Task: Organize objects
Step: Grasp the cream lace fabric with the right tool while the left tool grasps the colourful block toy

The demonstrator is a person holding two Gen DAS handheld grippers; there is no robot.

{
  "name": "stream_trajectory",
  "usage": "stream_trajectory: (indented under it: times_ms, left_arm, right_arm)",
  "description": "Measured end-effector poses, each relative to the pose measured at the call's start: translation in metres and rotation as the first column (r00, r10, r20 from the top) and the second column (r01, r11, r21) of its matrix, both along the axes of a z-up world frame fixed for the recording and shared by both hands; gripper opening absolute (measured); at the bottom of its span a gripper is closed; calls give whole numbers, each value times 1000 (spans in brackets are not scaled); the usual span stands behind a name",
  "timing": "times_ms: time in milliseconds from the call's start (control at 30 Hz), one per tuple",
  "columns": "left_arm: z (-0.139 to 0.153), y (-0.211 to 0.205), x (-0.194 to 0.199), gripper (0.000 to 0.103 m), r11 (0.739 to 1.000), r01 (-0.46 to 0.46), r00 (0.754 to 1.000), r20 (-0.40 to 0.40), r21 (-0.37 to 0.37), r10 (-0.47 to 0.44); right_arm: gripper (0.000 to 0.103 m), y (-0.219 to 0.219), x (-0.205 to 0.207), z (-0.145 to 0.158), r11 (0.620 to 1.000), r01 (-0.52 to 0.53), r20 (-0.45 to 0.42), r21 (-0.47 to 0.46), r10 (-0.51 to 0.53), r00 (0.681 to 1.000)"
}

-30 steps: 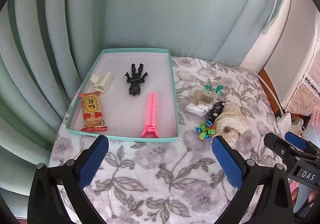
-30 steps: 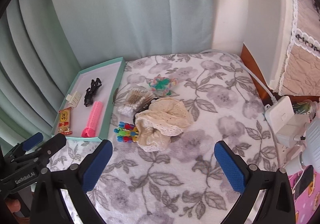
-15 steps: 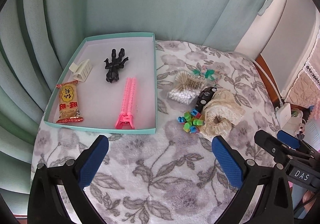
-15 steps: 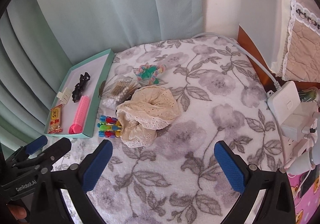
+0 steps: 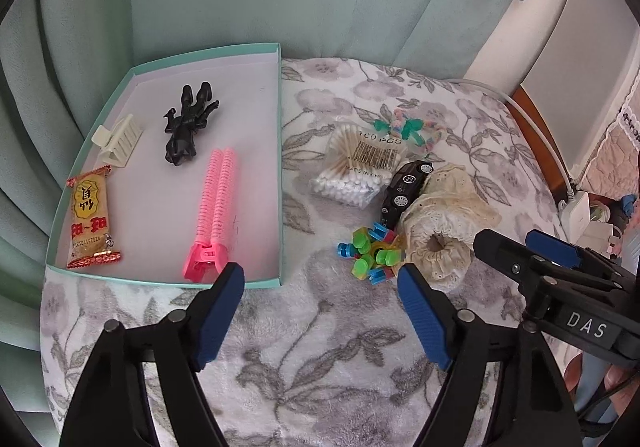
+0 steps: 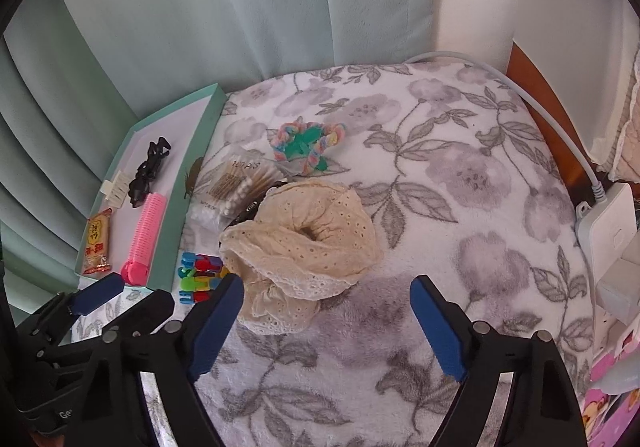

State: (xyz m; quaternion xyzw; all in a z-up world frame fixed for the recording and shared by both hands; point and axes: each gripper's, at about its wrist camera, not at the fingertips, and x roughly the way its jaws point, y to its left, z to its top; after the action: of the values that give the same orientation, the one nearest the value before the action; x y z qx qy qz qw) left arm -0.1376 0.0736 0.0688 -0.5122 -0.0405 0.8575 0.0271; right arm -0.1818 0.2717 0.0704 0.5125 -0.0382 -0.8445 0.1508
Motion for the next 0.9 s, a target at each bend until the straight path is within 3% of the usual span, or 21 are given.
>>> stream_trajectory:
  times_ms: [200, 667, 900]
  left_arm:
    - [-6, 4, -6, 66, 1000, 17, 1000, 11, 26, -17]
    - [-20, 19, -19, 52, 996, 60, 997, 33, 71, -63]
    - [-28, 20, -23, 51, 993, 64, 997, 45, 104, -69]
  right_arm:
    - [78, -9, -10, -8, 1000, -25, 14, 2, 25, 1000]
    - [41, -16, -21, -24, 999, -29, 56, -21, 30, 998]
    - [37, -13, -23, -31, 999, -9, 76, -50, 13, 997]
